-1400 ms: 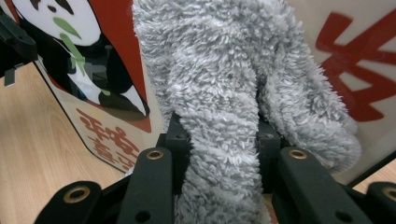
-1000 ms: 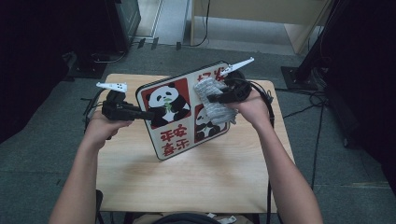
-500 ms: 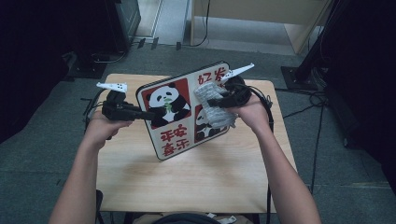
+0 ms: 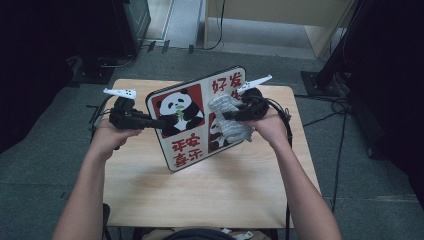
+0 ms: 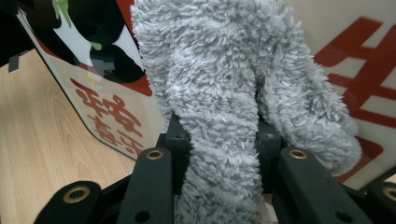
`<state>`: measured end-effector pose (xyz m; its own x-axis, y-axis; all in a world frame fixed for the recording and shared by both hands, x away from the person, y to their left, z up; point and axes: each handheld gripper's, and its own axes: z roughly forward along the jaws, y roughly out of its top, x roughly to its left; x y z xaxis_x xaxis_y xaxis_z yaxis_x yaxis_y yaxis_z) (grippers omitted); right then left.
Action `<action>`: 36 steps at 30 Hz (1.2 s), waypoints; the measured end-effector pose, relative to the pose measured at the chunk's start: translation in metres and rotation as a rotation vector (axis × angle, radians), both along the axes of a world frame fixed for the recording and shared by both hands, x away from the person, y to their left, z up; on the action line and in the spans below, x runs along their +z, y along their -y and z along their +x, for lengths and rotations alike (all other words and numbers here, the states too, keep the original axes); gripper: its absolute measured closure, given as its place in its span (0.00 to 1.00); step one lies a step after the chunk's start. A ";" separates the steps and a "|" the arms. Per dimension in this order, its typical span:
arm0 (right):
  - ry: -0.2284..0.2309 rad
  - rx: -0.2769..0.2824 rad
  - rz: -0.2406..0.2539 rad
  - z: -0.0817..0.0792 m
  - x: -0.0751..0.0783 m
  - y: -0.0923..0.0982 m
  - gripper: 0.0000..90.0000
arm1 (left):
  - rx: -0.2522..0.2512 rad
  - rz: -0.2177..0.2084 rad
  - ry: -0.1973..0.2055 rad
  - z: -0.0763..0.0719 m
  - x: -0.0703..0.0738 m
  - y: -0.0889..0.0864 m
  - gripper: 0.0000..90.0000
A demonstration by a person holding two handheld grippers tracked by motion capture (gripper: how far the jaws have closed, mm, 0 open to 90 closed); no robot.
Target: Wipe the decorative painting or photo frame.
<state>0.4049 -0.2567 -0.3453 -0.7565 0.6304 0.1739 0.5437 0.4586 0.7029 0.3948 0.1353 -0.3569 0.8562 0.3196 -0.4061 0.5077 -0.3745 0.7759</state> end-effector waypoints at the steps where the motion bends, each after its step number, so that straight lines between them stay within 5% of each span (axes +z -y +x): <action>1: -0.002 -0.001 0.002 0.000 -0.001 0.000 0.76 | 0.000 0.000 0.001 0.000 0.000 0.000 0.85; 36: -0.040 0.005 0.003 -0.008 -0.031 0.001 0.76 | 0.011 0.009 0.004 -0.001 0.001 0.000 0.85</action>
